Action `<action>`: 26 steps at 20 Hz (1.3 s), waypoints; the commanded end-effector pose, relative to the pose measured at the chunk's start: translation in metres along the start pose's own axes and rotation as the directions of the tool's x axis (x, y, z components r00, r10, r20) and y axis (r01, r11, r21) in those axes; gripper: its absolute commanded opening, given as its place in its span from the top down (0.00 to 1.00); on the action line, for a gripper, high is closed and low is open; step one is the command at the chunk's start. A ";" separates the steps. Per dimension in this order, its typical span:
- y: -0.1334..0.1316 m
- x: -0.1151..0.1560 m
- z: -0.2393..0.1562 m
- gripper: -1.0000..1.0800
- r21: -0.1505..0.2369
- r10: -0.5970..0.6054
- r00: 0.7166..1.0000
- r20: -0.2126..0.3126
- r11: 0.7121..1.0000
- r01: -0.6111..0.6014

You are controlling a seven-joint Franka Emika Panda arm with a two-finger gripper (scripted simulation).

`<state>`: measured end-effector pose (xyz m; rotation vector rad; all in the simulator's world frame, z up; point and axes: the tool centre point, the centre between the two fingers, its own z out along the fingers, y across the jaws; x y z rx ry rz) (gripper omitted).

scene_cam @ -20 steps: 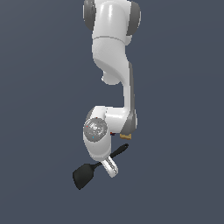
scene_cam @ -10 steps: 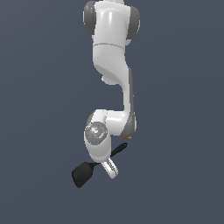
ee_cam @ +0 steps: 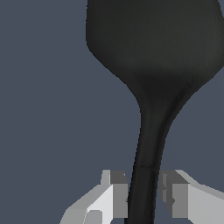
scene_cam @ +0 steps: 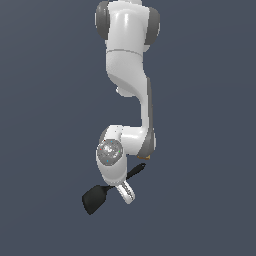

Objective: Pick up a designated object from a clutter of objects.

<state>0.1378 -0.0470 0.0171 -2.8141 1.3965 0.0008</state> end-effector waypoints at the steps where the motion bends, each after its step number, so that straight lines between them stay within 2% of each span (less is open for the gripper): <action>1: 0.000 -0.001 -0.001 1.00 0.000 0.000 1.000 0.000 1.000 0.000; 7: 0.002 -0.011 -0.011 1.00 0.000 0.000 1.000 0.000 1.000 0.000; 13: 0.007 -0.031 -0.032 1.00 0.001 0.000 1.000 0.000 1.000 0.000; 26: 0.023 -0.112 -0.114 1.00 0.001 0.000 1.000 0.001 1.000 0.000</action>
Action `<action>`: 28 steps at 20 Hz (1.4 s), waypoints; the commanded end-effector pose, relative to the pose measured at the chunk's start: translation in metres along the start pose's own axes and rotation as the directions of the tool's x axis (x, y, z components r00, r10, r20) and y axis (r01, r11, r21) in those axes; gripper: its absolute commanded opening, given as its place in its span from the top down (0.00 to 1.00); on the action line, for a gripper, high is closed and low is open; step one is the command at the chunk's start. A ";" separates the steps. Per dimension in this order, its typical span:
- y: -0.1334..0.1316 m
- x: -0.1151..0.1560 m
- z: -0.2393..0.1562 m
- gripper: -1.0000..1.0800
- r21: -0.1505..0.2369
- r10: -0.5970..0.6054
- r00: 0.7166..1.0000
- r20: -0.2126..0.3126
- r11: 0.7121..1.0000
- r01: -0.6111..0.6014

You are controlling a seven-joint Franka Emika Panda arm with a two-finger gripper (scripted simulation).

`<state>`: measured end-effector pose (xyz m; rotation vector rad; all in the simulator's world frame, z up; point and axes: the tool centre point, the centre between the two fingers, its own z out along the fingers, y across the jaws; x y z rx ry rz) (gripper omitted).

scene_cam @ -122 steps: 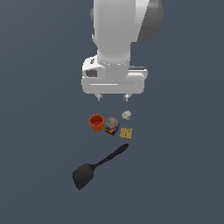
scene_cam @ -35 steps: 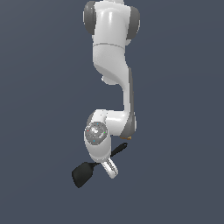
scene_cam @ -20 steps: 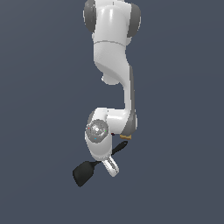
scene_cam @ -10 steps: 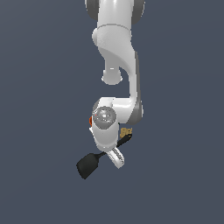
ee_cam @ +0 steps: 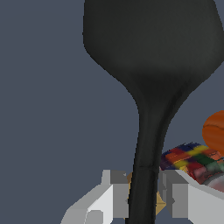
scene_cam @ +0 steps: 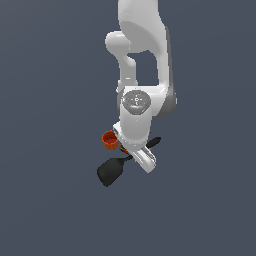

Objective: Pick up a designated object from a clutter of objects.

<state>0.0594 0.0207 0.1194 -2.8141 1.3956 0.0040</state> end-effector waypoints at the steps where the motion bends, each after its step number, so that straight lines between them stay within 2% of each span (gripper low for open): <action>1: 0.003 -0.017 -0.018 1.00 0.002 0.000 1.000 -0.001 1.000 0.000; 21: 0.031 -0.161 -0.171 1.00 0.000 0.000 1.000 -0.006 1.000 0.000; 28: 0.037 -0.201 -0.213 1.00 0.000 0.000 1.000 -0.005 1.000 0.000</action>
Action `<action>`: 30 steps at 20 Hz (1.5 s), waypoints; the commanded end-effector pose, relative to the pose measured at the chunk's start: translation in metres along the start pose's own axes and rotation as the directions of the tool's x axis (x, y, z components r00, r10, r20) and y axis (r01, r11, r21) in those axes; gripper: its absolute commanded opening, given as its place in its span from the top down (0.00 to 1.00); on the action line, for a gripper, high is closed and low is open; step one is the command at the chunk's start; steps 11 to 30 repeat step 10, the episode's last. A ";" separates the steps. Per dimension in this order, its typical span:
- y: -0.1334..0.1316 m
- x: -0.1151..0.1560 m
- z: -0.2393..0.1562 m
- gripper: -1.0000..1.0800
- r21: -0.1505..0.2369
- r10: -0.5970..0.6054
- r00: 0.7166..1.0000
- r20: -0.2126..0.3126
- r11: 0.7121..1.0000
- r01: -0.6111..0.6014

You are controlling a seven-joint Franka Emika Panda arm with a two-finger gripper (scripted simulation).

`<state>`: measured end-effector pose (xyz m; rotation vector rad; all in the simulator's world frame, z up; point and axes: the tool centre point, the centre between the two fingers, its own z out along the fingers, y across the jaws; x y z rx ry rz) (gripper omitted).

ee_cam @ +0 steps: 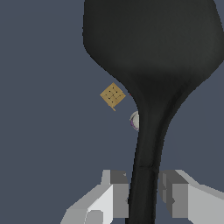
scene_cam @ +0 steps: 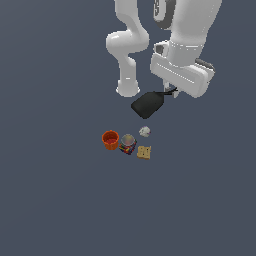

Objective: Pick up a designated object from a clutter of objects.

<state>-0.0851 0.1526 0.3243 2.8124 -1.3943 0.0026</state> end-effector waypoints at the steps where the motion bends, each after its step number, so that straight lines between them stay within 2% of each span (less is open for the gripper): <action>1: 0.002 -0.012 -0.014 1.00 0.001 0.001 1.000 0.000 1.000 -0.001; 8: 0.002 -0.028 -0.032 1.00 0.001 0.001 1.000 0.002 1.000 -0.001; 30: 0.002 -0.028 -0.032 1.00 0.001 0.001 1.000 0.002 1.000 -0.001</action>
